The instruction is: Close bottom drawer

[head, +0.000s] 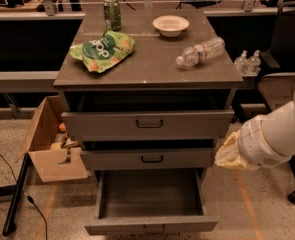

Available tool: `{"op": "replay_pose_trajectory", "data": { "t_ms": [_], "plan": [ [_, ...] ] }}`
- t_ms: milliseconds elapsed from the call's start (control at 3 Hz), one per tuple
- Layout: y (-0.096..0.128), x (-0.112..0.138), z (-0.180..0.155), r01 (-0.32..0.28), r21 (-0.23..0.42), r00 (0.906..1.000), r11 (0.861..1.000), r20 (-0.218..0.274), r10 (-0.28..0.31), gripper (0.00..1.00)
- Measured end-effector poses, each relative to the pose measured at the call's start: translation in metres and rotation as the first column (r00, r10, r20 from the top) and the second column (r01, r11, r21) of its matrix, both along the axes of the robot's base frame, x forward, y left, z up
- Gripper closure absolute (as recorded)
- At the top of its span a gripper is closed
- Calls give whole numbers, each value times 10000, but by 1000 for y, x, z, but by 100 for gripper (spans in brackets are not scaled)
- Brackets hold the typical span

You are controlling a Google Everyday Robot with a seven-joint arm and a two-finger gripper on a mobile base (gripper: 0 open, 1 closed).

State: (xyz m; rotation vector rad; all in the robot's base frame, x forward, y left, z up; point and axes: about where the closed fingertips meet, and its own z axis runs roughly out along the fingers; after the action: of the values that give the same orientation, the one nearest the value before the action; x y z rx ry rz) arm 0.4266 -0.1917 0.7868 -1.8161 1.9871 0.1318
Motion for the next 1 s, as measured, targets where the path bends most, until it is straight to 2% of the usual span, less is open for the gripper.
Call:
{"op": "replay_pose_trajectory", "data": {
  "t_ms": [333,667,1000],
  "plan": [
    [7,1,-61,-388,-519,9988,9979,273,403,100],
    [1,11,-70,-244,-859,9956,9960,885,320,100],
    [5,9,-82,-139,-672,9966,9976,800,193,100]
  ]
}}
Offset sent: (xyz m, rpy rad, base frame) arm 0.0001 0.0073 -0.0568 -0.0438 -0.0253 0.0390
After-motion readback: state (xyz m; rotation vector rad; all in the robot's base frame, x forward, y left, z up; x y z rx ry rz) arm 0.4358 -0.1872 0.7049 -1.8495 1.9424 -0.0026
